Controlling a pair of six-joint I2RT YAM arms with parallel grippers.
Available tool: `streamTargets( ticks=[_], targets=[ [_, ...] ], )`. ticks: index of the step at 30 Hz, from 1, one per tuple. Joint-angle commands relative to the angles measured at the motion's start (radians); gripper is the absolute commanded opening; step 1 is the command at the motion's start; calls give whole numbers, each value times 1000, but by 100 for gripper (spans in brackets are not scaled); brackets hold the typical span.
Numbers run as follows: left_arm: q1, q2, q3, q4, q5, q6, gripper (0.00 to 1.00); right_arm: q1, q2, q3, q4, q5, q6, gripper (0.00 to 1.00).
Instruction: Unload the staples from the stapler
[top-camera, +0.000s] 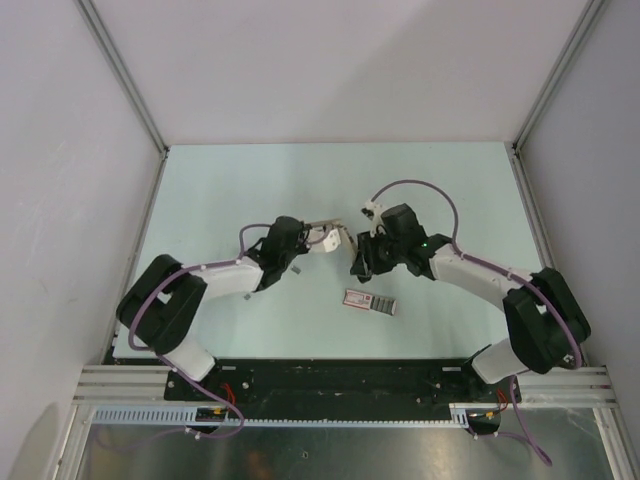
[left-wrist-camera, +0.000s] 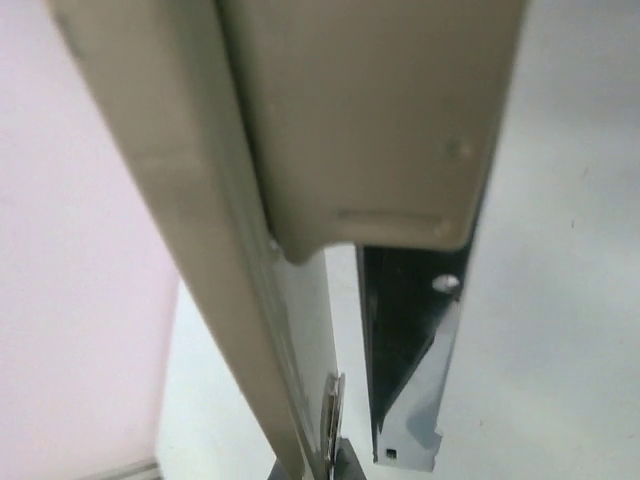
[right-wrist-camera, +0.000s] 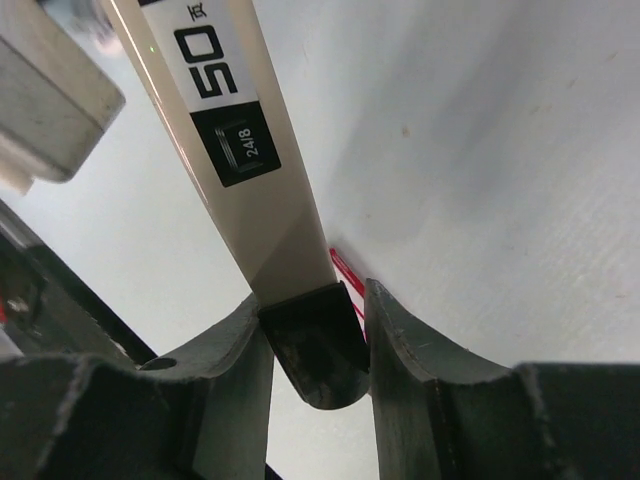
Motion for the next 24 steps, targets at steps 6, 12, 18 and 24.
streamTargets(
  ticks=[6, 12, 18, 24],
  targets=[
    [-44, -203, 215, -529, 594, -572, 7, -83, -123, 60, 421, 57, 353, 0],
    [-44, -231, 217, -567, 805, -690, 34, -55, -106, 90, 435, 99, 360, 0],
    [9, -280, 247, -595, 840, -736, 52, -54, -94, 128, 386, 162, 311, 0],
    [185, -348, 307, -625, 874, -783, 57, -53, -47, 235, 220, 290, 167, 0]
  ],
)
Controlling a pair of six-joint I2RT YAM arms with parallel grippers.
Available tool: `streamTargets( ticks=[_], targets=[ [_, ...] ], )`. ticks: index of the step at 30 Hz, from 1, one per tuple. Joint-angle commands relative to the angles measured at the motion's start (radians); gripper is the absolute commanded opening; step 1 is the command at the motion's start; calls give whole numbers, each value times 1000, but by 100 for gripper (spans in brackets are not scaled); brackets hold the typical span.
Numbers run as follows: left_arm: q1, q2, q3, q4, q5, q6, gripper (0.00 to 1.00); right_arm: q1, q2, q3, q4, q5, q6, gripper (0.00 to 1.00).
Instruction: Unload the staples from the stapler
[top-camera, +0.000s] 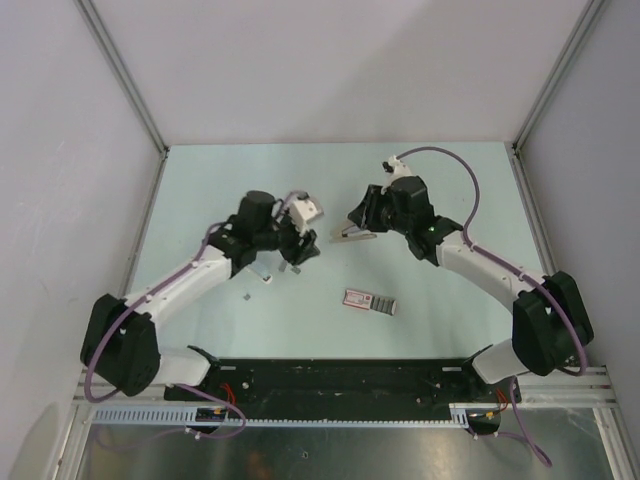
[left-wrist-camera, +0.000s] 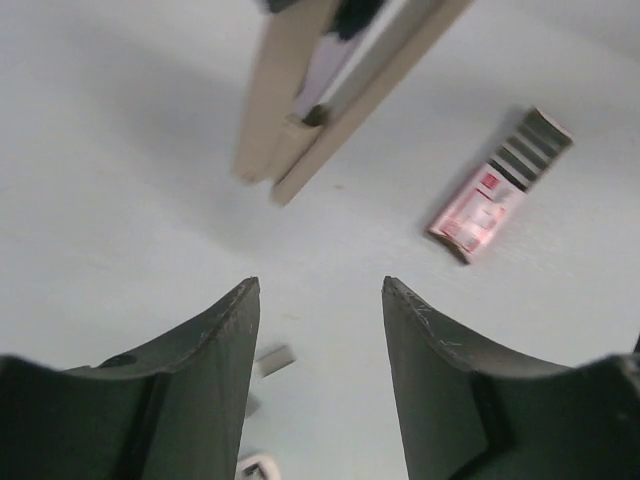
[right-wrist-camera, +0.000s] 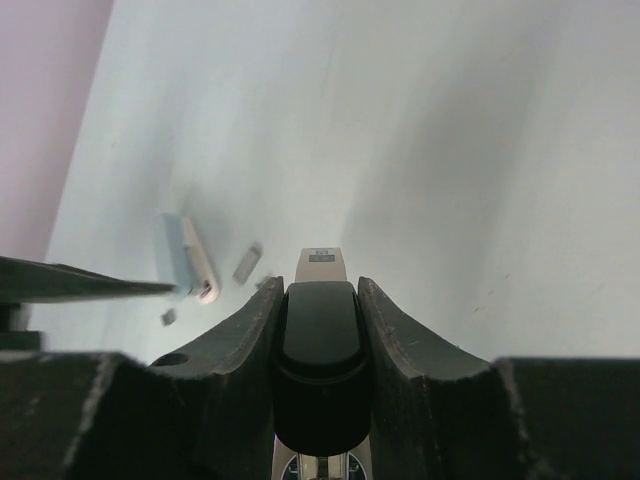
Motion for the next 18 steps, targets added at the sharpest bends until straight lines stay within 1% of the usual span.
streamTargets(
  ticks=[1, 5, 9, 18],
  targets=[
    [143, -84, 85, -20, 71, -74, 57, -3, 17, 129, -22, 136, -113, 0],
    [250, -115, 88, -41, 76, -64, 57, -13, 66, 163, -31, 201, -184, 0],
    [307, -160, 60, -56, 65, -44, 57, -12, 125, 203, 14, 292, -257, 0],
    [379, -198, 4, -91, 65, -39, 57, 28, 268, 212, 300, 633, -415, 0]
  ],
)
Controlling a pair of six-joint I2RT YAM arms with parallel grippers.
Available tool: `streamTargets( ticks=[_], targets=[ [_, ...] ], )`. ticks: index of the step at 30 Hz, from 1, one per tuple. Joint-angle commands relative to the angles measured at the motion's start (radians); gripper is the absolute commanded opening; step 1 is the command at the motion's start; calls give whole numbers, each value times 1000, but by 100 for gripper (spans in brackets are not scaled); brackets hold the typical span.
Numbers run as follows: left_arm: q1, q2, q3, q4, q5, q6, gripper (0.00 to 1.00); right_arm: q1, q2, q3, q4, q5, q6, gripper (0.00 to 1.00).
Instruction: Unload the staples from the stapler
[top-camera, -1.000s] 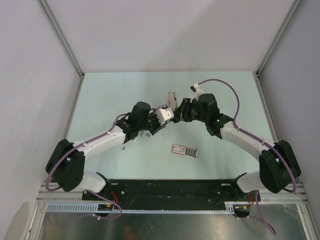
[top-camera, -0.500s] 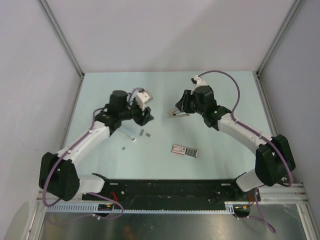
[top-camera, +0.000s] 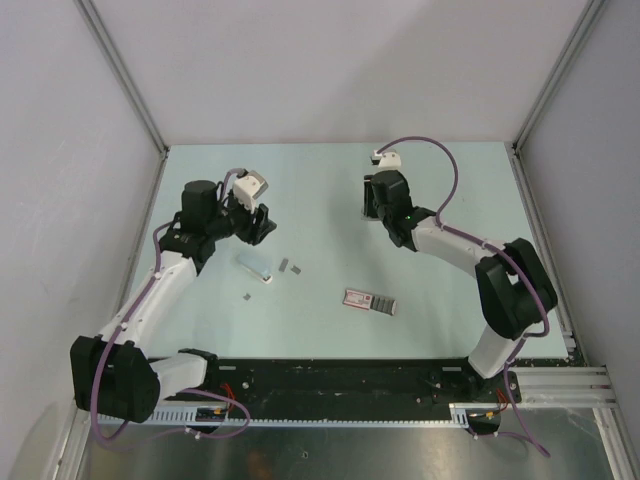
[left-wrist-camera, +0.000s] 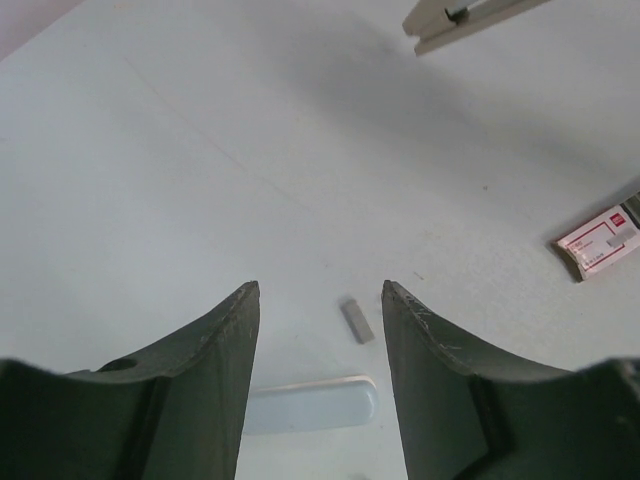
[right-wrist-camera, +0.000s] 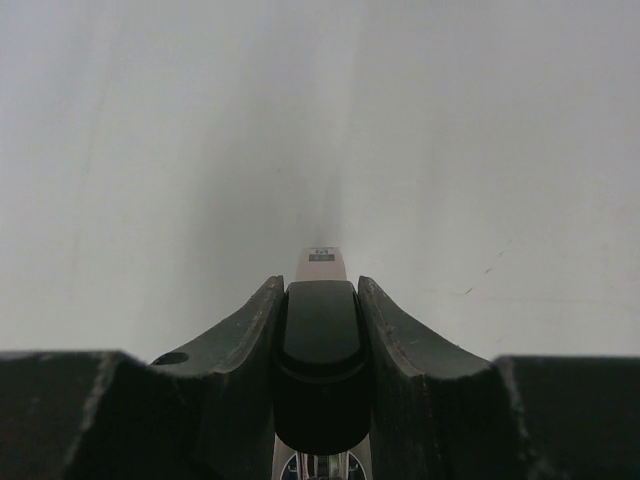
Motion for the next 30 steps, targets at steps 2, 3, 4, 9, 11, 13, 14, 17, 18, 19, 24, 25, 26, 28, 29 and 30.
streamTargets(
  ticks=[2, 3, 4, 9, 11, 13, 14, 17, 18, 19, 24, 25, 26, 28, 29, 30],
  targets=[
    [34, -38, -30, -32, 31, -1, 57, 35, 69, 68, 330, 298, -138, 0],
    [38, -45, -34, -33, 28, 2, 57, 41, 86, 69, 368, 330, -160, 0],
    [42, -50, -40, -34, 26, 6, 57, 48, 105, 72, 400, 362, -182, 0],
    [59, -76, -63, -36, 39, 28, 56, 98, 198, 78, 478, 519, -254, 0],
    [64, -80, -70, -35, 45, 30, 56, 112, 219, 78, 438, 538, -234, 0],
    [68, -80, -73, -36, 47, 26, 56, 125, 233, 79, 382, 544, -186, 0],
    [68, -78, -74, -36, 46, 24, 56, 129, 235, 78, 347, 543, -148, 0],
    [69, -81, -73, -36, 46, 19, 56, 139, 234, 75, 231, 533, -17, 0],
    [69, -81, -73, -37, 48, 18, 56, 142, 234, 71, 202, 533, 18, 0],
    [69, -84, -72, -38, 49, 16, 56, 147, 234, 68, 178, 532, 46, 0],
    [69, -101, -74, -46, 40, 20, 56, 168, 223, 50, 51, 510, 181, 0],
    [69, -105, -76, -48, 36, 22, 56, 171, 220, 46, 21, 500, 211, 0],
    [69, -109, -80, -50, 33, 25, 56, 172, 217, 41, -6, 489, 241, 0],
    [69, -115, -86, -52, 30, 28, 57, 173, 208, 21, -53, 461, 288, 0],
    [69, -115, -89, -54, 31, 28, 56, 172, 201, 7, -65, 439, 303, 0],
    [69, -115, -92, -57, 31, 28, 57, 171, 193, -6, -72, 418, 311, 2]
  ],
)
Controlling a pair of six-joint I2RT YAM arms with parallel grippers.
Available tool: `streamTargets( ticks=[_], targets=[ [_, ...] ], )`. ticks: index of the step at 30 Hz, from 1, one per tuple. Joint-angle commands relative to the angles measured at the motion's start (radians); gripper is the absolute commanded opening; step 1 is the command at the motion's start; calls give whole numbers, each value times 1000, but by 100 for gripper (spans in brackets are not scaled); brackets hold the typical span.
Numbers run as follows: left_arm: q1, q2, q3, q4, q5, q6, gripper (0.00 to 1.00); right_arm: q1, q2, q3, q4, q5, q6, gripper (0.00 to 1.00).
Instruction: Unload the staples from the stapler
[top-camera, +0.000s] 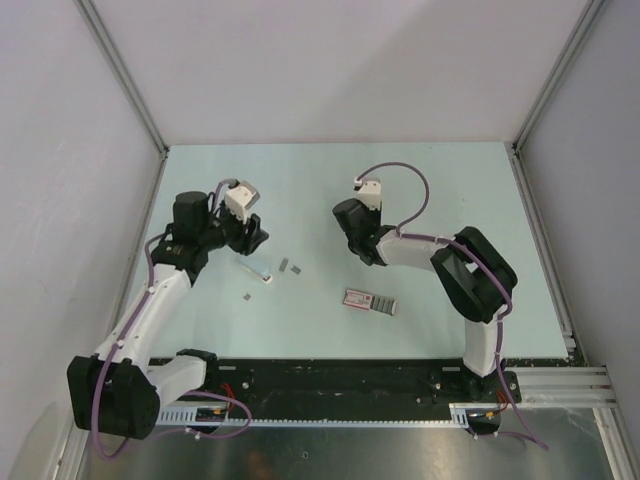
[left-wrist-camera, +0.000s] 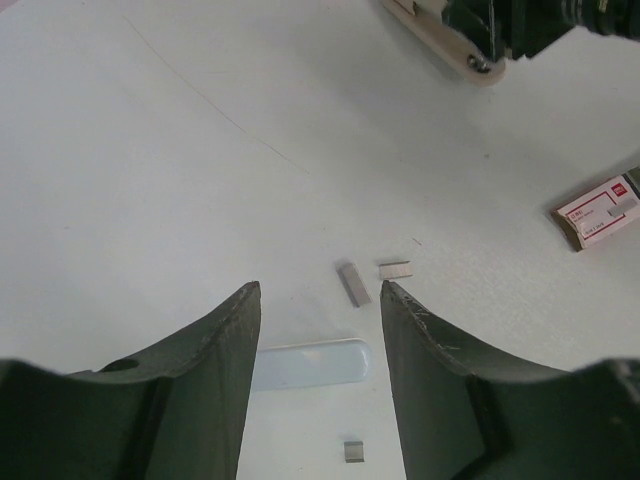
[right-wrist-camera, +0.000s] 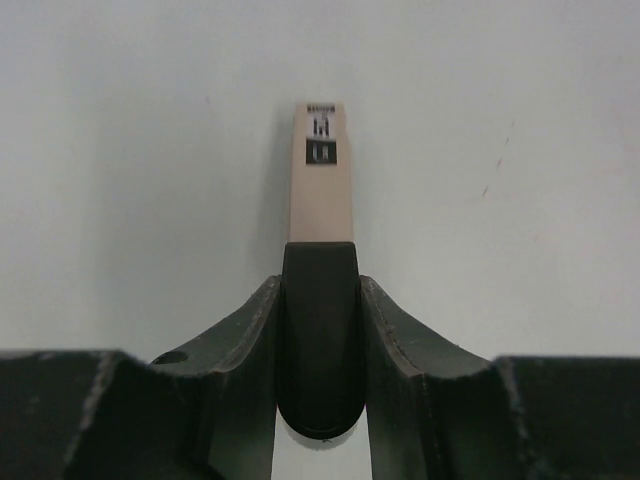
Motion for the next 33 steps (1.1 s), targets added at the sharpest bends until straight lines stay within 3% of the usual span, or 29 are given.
streamTargets(
  ticks=[1, 6, 13, 16, 23, 26, 30, 33],
  targets=[
    [8, -28, -13, -7, 16, 12, 57, 5, -55, -47, -116, -81, 143, 8],
    [-4, -13, -6, -46, -10, 41, 57, -1, -94, -68, -142, -151, 153, 42],
    [-107, 24, -20, -95, -110, 155, 71, -2, -216, -81, -184, -214, 140, 70],
    [-166, 75, -20, -97, -168, 150, 73, 0, -300, -96, -208, -248, 135, 78],
    [-212, 292, 52, -85, -266, 82, 76, 1, -527, -188, -241, -299, 145, 77],
    [-215, 376, 91, -82, -290, 56, 91, -7, -609, -227, -245, -331, 144, 71],
    [-190, 393, 130, -82, -256, 9, 94, -28, -658, -257, -228, -412, 70, 62],
    [-144, 379, 160, -84, -224, -29, 94, -56, -638, -256, -187, -553, -35, 60]
  ],
)
